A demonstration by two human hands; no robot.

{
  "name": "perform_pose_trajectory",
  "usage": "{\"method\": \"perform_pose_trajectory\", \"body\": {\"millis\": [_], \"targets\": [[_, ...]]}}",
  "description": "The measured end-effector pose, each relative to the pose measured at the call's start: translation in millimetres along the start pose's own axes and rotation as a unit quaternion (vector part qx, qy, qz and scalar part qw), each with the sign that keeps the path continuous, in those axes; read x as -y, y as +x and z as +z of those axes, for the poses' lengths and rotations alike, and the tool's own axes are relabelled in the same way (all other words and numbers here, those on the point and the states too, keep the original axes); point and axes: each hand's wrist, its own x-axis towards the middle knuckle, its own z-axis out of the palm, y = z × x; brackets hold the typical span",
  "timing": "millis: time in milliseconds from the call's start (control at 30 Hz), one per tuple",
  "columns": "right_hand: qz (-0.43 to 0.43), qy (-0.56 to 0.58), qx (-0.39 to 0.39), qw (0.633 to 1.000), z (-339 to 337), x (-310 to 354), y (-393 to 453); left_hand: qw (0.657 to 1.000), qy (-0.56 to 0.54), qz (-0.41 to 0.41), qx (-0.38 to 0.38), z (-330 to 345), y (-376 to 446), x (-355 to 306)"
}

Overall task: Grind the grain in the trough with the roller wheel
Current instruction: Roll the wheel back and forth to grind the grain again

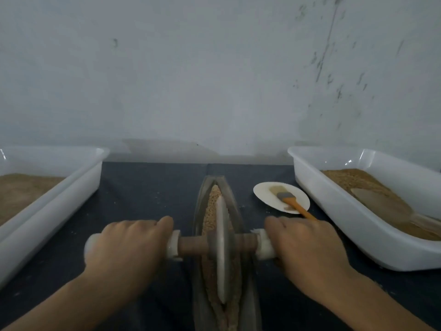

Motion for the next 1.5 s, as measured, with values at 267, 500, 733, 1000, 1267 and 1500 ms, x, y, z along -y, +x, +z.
{"method": "perform_pose_trajectory", "body": {"millis": [267,500,733,1000,1267,1500], "targets": [[0.04,-0.053,-0.035,0.997,30.2,-12.7,98.6,0.994,-0.01,-0.106,0.002,47.7,83.8,22.9],[0.001,0.014,0.019,1.0,6.4,-0.9,21.6,0.994,-0.034,-0.068,0.082,3.8,12.2,4.4],[-0.023,-0.015,-0.072,0.997,-6.0,2.9,-4.9,0.994,-0.077,-0.02,0.074,-13.4,-17.7,-0.9],[0.058,-0.031,-0.022,0.998,42.2,-17.3,99.8,0.995,0.005,-0.099,0.032,28.7,84.2,13.3],[-0.018,0.023,-0.038,0.999,16.2,-7.2,12.5,0.999,0.039,-0.013,0.024,-8.3,15.6,-2.6],[0.009,0.004,0.036,0.999,3.3,-1.1,-7.0,0.998,0.055,0.003,-0.002,-13.9,-2.4,-5.9]]}}
